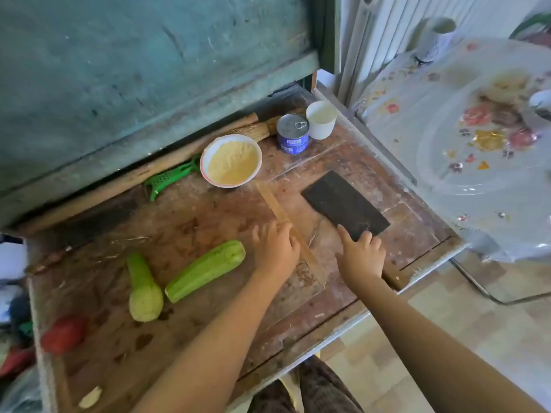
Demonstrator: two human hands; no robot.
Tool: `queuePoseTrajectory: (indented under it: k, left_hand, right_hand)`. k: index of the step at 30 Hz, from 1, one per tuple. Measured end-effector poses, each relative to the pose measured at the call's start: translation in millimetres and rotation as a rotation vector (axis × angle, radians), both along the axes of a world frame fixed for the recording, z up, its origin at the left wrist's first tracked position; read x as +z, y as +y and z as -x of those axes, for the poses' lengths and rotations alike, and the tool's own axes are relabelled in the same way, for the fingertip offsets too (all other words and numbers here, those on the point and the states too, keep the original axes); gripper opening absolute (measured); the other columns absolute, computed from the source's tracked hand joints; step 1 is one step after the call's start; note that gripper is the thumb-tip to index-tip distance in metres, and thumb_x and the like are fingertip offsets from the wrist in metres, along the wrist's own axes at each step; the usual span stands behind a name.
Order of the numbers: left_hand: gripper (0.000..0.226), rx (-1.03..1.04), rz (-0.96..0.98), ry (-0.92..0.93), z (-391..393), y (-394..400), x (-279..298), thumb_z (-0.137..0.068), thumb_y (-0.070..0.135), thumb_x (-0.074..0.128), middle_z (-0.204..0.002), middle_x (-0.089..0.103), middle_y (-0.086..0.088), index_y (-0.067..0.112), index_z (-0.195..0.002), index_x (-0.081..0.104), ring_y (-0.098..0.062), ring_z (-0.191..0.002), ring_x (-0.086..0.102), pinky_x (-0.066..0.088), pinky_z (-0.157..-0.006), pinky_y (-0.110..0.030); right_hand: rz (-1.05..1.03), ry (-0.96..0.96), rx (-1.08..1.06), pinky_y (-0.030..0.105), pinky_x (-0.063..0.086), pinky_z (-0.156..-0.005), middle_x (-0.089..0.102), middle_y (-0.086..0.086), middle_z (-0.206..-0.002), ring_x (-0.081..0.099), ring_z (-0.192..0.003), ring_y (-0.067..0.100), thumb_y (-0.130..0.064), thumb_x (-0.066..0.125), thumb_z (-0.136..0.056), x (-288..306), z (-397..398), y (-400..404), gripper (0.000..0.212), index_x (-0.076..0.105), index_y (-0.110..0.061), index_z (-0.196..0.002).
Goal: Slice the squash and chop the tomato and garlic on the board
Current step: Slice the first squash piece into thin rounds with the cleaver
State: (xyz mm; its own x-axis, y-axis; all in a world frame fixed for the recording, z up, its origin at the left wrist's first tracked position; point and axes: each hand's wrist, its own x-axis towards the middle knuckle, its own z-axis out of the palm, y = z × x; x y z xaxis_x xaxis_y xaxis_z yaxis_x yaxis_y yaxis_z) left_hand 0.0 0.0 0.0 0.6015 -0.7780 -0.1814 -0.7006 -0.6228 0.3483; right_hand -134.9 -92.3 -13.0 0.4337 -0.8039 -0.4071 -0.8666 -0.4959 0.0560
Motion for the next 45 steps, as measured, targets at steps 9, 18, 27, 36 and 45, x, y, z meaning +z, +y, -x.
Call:
queuePoseTrajectory:
  k: [9,18,27,36,45]
  left_hand:
    - [0.037,-0.034,-0.033,-0.014,4,-22,-9,-0.091,0.024,0.048,-0.129,0.051,-0.005,0.018,-0.128,0.053,-0.025,-0.124,0.041,0.019,-0.112,-0.046]
    - [0.035,-0.051,-0.016,-0.028,3,-13,2,-0.092,0.025,0.049,-0.129,0.052,-0.004,0.018,-0.126,0.054,-0.024,-0.124,0.042,0.023,-0.109,-0.041]
    - [0.03,-0.02,0.056,-0.056,-21,35,33,-0.094,0.021,0.047,-0.124,0.052,-0.002,0.016,-0.122,0.057,-0.022,-0.122,0.042,0.015,-0.112,-0.04]
    - [0.034,-0.041,0.035,-0.061,-64,114,31,-0.092,0.02,0.054,-0.128,0.052,-0.005,0.013,-0.125,0.056,-0.025,-0.123,0.043,0.03,-0.1,-0.036]
    - [0.039,-0.421,0.114,-0.153,-99,126,18,-0.07,0.016,0.081,-0.107,0.061,-0.016,0.006,-0.105,0.067,-0.034,-0.098,0.062,0.056,-0.07,-0.039]
  right_hand:
    - [-0.03,0.022,-0.141,0.039,0.04,-0.095,0.03,0.023,-0.135,0.043,-0.114,0.034,-0.017,0.044,-0.099,-21,9,-25,0.072,-0.001,-0.041,-0.149]
    - [-0.121,-0.093,-0.108,0.035,0.045,-0.085,0.041,0.021,-0.125,0.046,-0.106,0.032,-0.04,0.032,-0.102,-12,20,-26,0.058,-0.001,-0.042,-0.149]
    - [-0.295,-0.394,-0.132,0.031,0.046,-0.056,0.046,0.018,-0.122,0.053,-0.061,0.025,-0.027,0.043,-0.098,42,10,8,0.06,0.016,-0.04,-0.149]
    - [-0.53,-0.722,-0.048,0.012,0.034,-0.04,0.043,-0.014,-0.06,0.043,-0.042,0.004,-0.024,0.051,-0.096,71,-23,80,0.046,0.042,-0.027,-0.141]
    - [-0.597,-0.663,-0.053,0.03,0.053,-0.05,0.06,-0.004,-0.063,0.055,-0.048,0.015,-0.022,0.049,-0.094,60,-52,116,0.043,0.049,-0.029,-0.136]
